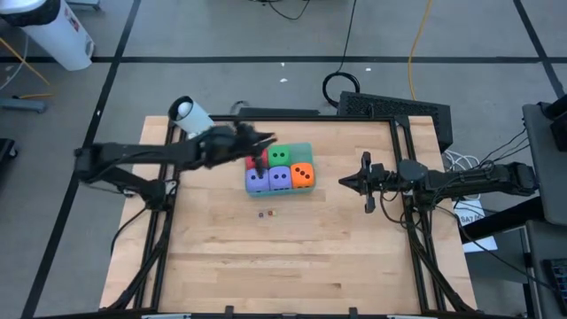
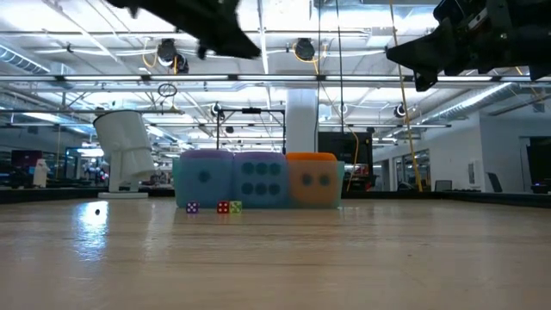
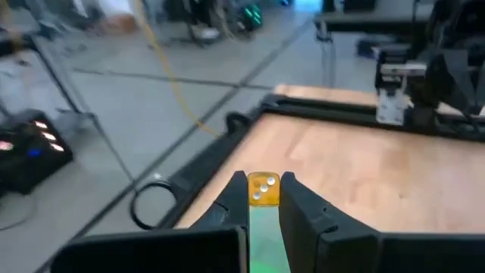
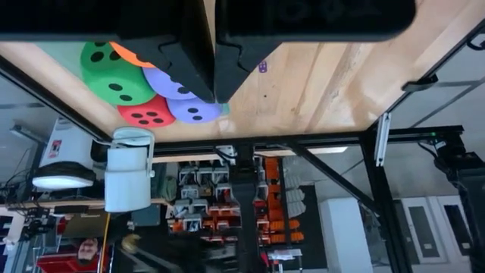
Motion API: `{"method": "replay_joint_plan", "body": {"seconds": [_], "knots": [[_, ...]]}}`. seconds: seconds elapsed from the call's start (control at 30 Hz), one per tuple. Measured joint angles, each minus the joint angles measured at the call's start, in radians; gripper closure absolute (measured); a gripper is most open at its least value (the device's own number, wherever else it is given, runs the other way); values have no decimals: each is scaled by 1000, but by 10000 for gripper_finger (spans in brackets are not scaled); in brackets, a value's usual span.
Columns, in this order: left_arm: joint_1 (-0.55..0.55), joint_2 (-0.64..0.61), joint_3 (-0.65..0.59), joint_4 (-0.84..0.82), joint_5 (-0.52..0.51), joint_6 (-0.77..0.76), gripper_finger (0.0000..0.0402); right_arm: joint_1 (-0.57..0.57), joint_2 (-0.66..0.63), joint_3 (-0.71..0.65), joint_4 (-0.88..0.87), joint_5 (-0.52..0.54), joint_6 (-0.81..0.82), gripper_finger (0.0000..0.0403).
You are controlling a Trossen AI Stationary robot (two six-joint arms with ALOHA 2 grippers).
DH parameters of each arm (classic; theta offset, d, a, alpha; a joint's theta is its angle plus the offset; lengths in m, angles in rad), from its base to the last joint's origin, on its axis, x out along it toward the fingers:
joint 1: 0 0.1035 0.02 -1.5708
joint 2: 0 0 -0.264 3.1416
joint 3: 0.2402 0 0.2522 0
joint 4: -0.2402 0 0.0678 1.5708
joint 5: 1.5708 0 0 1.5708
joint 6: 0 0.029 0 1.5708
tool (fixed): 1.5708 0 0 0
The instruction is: Pick & Place Dice
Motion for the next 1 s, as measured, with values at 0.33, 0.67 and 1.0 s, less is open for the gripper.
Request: {"method": "replay_joint_plan", "body": {"seconds": [0.33,0.67,1.0], "knots": [[99,417,312,-84,200,16,365,0,0,0,0,0,2,403],[165,659,442,-200,306,-58,364,1,0,0,-1,0,3,403],[169,735,448,-223,336,-57,364,1,0,0,-1,0,3,403]]}}
